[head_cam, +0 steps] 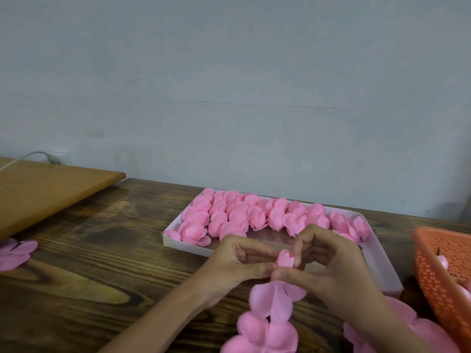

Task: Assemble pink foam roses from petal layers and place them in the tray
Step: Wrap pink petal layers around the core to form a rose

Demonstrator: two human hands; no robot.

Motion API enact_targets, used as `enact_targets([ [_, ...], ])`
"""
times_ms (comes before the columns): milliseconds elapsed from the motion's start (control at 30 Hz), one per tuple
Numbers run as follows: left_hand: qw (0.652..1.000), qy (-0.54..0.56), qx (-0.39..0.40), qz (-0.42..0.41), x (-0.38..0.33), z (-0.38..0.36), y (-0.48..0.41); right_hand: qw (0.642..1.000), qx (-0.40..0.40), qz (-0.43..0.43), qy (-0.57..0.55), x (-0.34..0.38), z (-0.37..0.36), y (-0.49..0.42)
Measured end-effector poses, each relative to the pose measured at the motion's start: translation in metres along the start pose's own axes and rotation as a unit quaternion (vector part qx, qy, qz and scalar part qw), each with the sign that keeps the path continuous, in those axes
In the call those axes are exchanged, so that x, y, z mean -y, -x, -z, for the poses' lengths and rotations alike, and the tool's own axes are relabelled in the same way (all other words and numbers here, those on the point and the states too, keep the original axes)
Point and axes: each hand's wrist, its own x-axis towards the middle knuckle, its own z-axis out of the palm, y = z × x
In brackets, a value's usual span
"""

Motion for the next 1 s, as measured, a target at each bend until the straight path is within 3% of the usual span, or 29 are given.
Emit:
enact_targets([
  [567, 0.993, 0.099, -0.048, 0.041, 0.003, -0.008, -0.003, 0.998, -0.047, 0.013, 0.047, 0.003, 0.005, -0.002],
  [733, 0.989, 0.117, -0.077, 0.04, 0.001, -0.006, -0.004, 0.99, -0.064, 0.07, 0.108, 0.006, 0.003, -0.002],
  [1000, 0.981, 0.104, -0.16, 0.035, 0.003, -0.006, -0.007, 0.934, 0.089, 0.193, 0.288, 0.014, 0.006, 0.004],
])
